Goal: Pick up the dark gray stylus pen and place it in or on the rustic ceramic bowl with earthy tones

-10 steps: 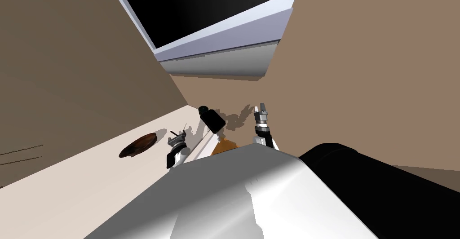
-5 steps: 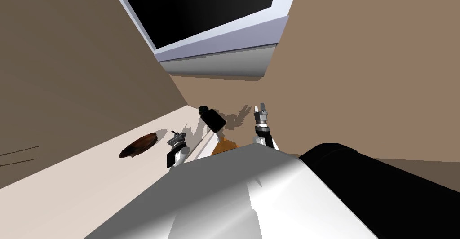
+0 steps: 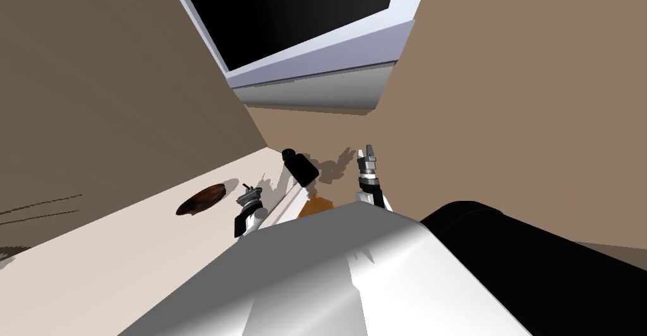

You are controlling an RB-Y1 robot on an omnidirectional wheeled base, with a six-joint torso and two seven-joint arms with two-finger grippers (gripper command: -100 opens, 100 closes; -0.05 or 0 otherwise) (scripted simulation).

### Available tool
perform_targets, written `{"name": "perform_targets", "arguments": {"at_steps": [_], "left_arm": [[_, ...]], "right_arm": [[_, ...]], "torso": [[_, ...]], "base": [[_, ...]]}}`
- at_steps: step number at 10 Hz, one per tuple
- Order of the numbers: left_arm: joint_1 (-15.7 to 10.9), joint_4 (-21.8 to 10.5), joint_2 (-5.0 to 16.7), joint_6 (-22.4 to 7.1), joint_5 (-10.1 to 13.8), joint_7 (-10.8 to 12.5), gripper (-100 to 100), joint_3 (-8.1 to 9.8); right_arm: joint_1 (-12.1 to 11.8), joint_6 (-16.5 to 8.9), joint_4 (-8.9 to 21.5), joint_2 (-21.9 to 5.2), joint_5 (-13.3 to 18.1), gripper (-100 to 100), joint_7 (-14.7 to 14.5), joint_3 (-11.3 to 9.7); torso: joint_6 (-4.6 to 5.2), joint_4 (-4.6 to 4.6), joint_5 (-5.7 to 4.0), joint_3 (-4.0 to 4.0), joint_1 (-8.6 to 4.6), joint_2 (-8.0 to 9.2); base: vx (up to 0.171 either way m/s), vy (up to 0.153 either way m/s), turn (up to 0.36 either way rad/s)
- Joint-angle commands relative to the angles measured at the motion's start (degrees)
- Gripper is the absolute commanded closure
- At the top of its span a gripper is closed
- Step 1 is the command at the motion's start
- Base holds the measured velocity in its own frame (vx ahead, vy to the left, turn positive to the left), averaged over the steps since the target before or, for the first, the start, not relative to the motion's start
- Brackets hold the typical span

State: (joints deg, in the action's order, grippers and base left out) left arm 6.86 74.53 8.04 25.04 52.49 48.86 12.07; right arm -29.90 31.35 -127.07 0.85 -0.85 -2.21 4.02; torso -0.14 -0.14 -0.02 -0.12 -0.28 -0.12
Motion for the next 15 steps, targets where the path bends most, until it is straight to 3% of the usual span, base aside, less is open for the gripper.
{"name": "perform_targets", "arguments": {"at_steps": [1, 2, 3, 11, 15], "left_arm": [[0.0, 0.0, 0.0, 0.0, 0.0, 0.0, 100, 0.0], [0.1, -0.01, 0.06, 0.12, -0.04, 0.23, 0, -0.11], [-0.8, 0.06, 0.82, -0.22, 1.18, -0.69, 100, 1.22], [-5.62, -1.13, 6.26, -3.55, 7.12, -4.61, 100, 8.67], [-8.13, -3.22, 10.9, -7.53, 9.75, -5.11, 100, 13.56]], "right_arm": [[0.0, 0.0, 0.0, 0.0, 0.0, 0, 0.0, 0.0], [0.01, 0.0, 0.0, 0.0, 0.0, 0, 0.0, 0.0], [0.01, 0.0, 0.0, -0.01, 0.0, 0, 0.0, 0.0], [0.04, -0.01, 0.0, 0.0, 0.0, 0, 0.0, -0.01], [0.03, -0.01, 0.0, -0.01, 0.0, 0, 0.0, 0.0]], "torso": [[0.0, 0.0, 0.0, 0.0, 0.0, 0.0], [0.08, 0.01, 0.03, 0.02, 0.13, 0.04], [0.07, 0.02, 0.06, 0.04, 0.24, 0.08], [0.06, 0.22, 0.01, 0.56, 0.0, 0.95], [0.02, 0.2, 0.08, 0.42, 0.57, 0.67]], "base": [[0.022, -0.04, 0.059], [0.002, -0.008, -0.008], [-0.088, -0.062, -0.113], [-0.173, -0.089, -0.128], [-0.108, 0.024, -0.102]]}}
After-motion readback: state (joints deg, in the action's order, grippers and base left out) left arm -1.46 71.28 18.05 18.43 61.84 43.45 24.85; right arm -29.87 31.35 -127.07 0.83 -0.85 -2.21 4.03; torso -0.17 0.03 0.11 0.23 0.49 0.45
